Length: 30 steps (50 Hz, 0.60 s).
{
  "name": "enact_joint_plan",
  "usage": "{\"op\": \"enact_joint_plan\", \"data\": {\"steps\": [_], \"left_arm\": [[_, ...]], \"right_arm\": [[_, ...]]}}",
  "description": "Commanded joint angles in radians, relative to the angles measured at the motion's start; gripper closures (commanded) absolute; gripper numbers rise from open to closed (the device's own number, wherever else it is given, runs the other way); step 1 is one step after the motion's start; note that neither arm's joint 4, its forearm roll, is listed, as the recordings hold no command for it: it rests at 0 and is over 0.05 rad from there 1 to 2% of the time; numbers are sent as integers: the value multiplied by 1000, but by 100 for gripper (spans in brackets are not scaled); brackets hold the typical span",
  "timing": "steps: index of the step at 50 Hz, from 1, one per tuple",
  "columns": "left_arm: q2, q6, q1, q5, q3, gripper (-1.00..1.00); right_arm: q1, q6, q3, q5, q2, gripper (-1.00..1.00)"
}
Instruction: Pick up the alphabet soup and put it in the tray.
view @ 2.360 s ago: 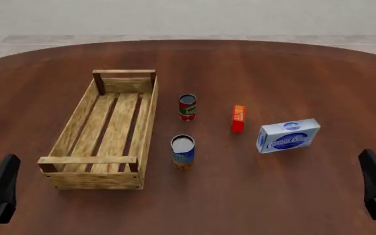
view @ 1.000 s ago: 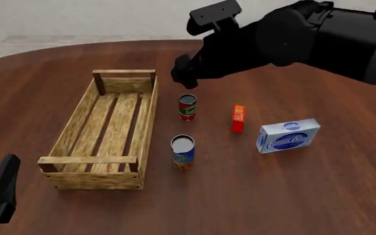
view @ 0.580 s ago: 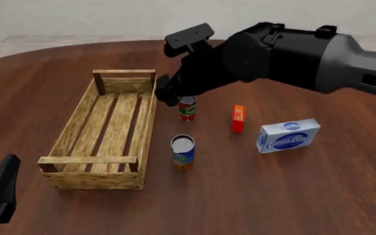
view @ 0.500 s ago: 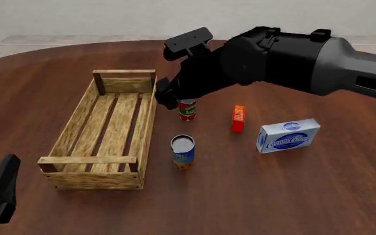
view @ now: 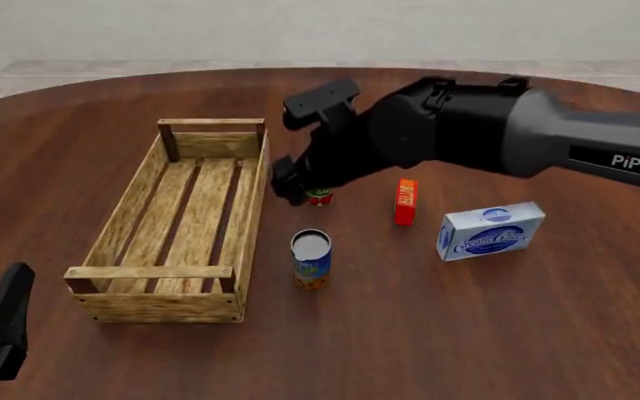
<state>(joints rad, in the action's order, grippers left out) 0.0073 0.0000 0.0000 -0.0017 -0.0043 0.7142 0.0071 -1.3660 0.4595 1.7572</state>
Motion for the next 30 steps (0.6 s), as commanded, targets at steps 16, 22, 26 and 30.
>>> {"op": "enact_joint_plan", "data": {"steps": [16, 22, 26, 30], "left_arm": [[0, 0, 0, 0, 0, -100], [0, 0, 0, 0, 0, -100], [0, 0, 0, 0, 0, -100], [0, 0, 0, 0, 0, -100]], "right_arm": [[-5, 20, 28, -40, 51, -100], [-5, 25, 34, -43, 54, -100], [-5, 26, 38, -49, 58, -100], [-5, 29, 42, -51, 59, -100]]}}
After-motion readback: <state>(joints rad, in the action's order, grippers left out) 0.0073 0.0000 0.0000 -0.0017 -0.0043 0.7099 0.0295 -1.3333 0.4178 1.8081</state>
